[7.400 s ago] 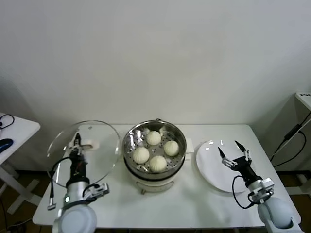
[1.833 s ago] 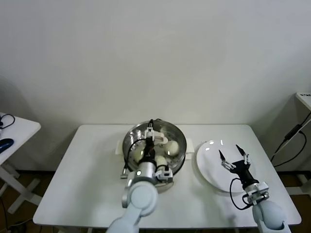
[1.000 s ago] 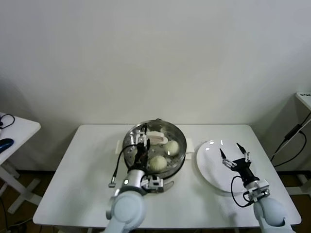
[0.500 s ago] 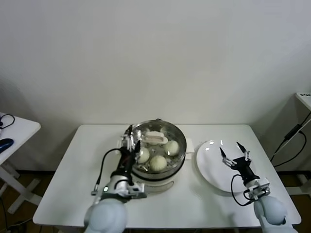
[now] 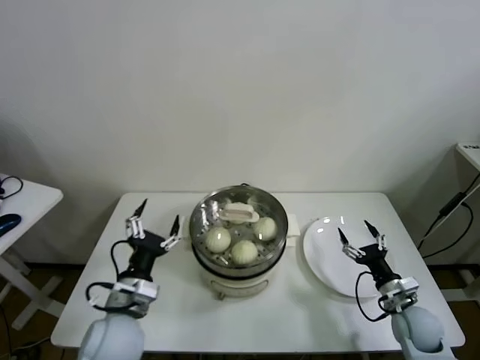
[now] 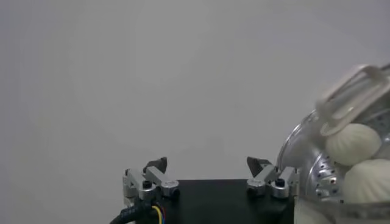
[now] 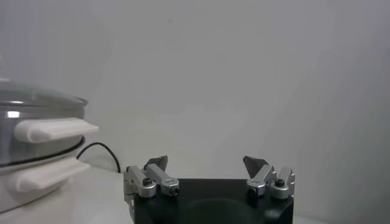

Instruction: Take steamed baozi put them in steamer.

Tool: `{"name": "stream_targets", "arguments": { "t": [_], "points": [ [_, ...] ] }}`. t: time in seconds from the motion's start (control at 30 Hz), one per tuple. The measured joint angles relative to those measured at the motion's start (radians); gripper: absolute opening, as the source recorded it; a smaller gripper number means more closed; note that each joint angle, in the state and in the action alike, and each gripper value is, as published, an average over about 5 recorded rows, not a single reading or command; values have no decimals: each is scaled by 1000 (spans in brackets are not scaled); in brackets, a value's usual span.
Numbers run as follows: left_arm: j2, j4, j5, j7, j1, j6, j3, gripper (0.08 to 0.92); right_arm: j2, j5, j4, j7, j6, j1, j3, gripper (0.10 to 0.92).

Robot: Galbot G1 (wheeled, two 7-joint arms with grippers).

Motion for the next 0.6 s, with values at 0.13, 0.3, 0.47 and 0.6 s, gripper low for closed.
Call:
{"name": "stream_targets", "arguments": {
  "t": [0.13, 0.3, 0.47, 0.6],
  "points": [
    [-19, 31, -179, -16, 35, -59, -61, 823, 1, 21, 9, 1, 3, -13, -2, 823],
    [-43, 80, -340, -15, 72, -136, -118, 823, -3, 42, 22, 12, 6, -28, -1, 823],
    [-62, 127, -447, -4, 109, -207, -153, 823, -12, 53, 37, 33, 11, -48, -5, 823],
    [-71, 160, -508, 9, 132, -259, -169, 823, -16, 54, 48, 58, 15, -63, -11, 823]
  ]
}}
